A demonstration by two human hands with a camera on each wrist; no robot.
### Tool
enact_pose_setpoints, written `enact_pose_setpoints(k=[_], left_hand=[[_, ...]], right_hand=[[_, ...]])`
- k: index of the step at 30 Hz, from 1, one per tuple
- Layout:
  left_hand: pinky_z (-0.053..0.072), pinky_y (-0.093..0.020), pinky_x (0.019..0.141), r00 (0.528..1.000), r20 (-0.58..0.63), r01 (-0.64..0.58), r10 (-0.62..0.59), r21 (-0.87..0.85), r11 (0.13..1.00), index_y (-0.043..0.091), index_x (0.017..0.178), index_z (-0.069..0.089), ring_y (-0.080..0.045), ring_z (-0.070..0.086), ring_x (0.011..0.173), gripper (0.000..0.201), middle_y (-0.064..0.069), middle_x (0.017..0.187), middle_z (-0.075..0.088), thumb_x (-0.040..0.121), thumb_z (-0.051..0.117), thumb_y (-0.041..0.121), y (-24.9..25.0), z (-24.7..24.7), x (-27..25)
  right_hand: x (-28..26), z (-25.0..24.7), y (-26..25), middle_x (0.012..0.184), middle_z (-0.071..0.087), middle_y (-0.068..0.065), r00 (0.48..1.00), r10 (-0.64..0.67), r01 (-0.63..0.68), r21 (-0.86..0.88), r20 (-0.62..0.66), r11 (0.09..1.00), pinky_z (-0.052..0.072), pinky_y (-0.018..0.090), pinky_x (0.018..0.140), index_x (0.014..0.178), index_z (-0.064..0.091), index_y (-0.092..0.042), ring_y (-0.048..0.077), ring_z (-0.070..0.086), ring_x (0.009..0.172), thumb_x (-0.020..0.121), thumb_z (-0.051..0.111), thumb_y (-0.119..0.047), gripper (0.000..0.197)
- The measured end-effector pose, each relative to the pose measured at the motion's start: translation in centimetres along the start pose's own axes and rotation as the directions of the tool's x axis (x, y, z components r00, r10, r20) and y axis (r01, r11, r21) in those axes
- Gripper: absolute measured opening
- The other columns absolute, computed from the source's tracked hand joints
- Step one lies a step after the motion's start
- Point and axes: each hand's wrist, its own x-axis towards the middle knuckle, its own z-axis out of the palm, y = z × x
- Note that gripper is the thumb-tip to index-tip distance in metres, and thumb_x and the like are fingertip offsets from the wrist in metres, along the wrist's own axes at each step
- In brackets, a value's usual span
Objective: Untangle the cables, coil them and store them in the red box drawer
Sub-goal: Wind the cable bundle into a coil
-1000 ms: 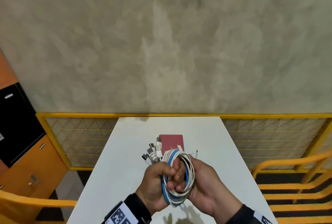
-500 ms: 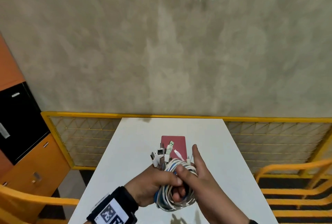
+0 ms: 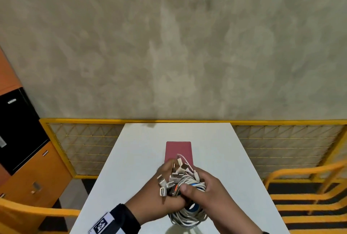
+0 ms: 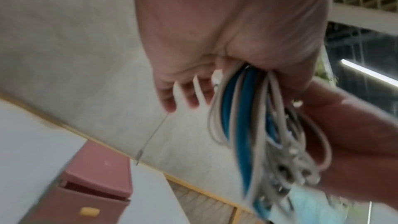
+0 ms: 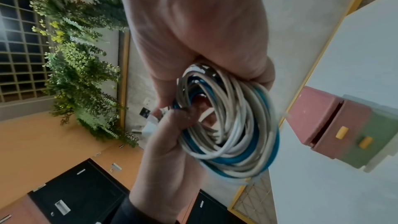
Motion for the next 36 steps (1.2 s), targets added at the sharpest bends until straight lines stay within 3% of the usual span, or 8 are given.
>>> enact_pose_setpoints(k=[8,12,17,21,24,29,33,36], left_hand=[[0.039,-0.045,0.112,0.988,-0.111,-0.086,0.106,0.172,0.981,0.047,0.134,0.042,-0.016,0.037,0.144,0.069,0.011,0.151,0.040,0.076,0.069,0.020,-2.0,0.2,-0.4],[0.051,-0.041,0.094,0.968,-0.162,-0.144,0.192,0.267,0.953,0.046,0.123,0.037,-0.021,0.061,0.120,0.065,0.003,0.130,0.057,0.076,0.071,0.016,-2.4,0.4,-0.1],[0.055,-0.031,0.079,0.948,-0.317,-0.029,0.024,-0.011,1.000,0.023,0.113,0.054,-0.015,0.072,0.093,0.044,0.005,0.101,0.073,0.075,0.072,0.009,-1.4,2.1,0.5],[0.052,-0.035,0.069,0.944,-0.326,0.022,0.056,0.231,0.973,0.017,0.080,0.063,-0.012,0.063,0.083,0.012,0.002,0.081,0.061,0.072,0.068,0.025,-1.9,2.7,0.6],[0.049,-0.035,0.079,0.921,-0.353,0.078,0.167,0.586,0.807,0.028,0.079,0.062,-0.017,0.045,0.101,0.020,0.011,0.099,0.041,0.067,0.062,0.045,-3.4,2.2,0.1],[0.019,-0.049,0.115,0.946,-0.180,-0.069,0.270,0.701,0.709,0.040,0.112,0.058,-0.021,0.015,0.150,0.043,0.007,0.154,0.028,0.070,0.069,0.039,-3.4,0.8,0.7],[0.041,-0.036,0.109,0.988,-0.095,-0.079,0.120,0.354,0.932,0.031,0.134,0.043,-0.008,0.050,0.132,0.065,0.024,0.136,0.052,0.076,0.071,0.025,-2.4,0.8,1.3],[0.053,-0.031,0.089,0.985,-0.170,0.036,-0.031,0.024,0.999,0.026,0.122,0.038,-0.011,0.069,0.104,0.063,0.009,0.114,0.068,0.071,0.075,0.018,-1.9,1.3,1.3]], right_hand=[[0.2,-0.3,-0.3,0.093,0.077,0.005,0.999,-0.027,0.028,0.037,-0.024,0.999,0.053,0.025,0.073,0.100,0.074,-0.020,0.014,0.071,0.086,0.063,0.083,-0.038,0.042],[0.3,-0.6,-0.4,0.083,0.074,0.003,1.000,-0.006,0.007,0.067,-0.013,0.998,0.052,0.026,0.069,0.092,0.072,-0.014,0.014,0.068,0.078,0.058,0.085,-0.041,0.046],[0.6,-0.8,-0.7,0.082,0.075,0.005,0.998,-0.025,0.031,0.105,-0.055,0.994,0.052,0.031,0.068,0.085,0.074,-0.018,0.016,0.069,0.076,0.058,0.083,-0.038,0.035],[0.5,-1.0,-0.4,0.080,0.074,0.005,0.996,-0.005,0.013,0.089,-0.093,0.996,0.052,0.035,0.069,0.083,0.073,-0.019,0.017,0.067,0.074,0.057,0.083,-0.039,0.035],[0.4,-1.2,-0.3,0.078,0.074,0.002,0.996,-0.005,0.012,0.080,-0.092,0.997,0.052,0.032,0.067,0.083,0.073,-0.022,0.013,0.067,0.072,0.061,0.082,-0.035,0.026],[0.4,-1.2,-0.5,0.078,0.074,0.001,0.997,-0.002,0.010,0.101,-0.078,0.995,0.053,0.031,0.070,0.083,0.074,-0.023,0.013,0.068,0.074,0.060,0.083,-0.038,0.029],[0.2,-1.8,-1.1,0.076,0.072,-0.001,1.000,-0.009,0.010,0.065,-0.021,0.998,0.050,0.025,0.066,0.079,0.071,-0.020,0.012,0.066,0.072,0.058,0.085,-0.040,0.032],[0.3,-1.9,-2.1,0.068,0.069,-0.009,0.998,-0.054,0.054,-0.026,-0.018,0.998,0.047,0.020,0.060,0.072,0.070,-0.033,0.004,0.062,0.065,0.061,0.083,-0.033,0.016]])
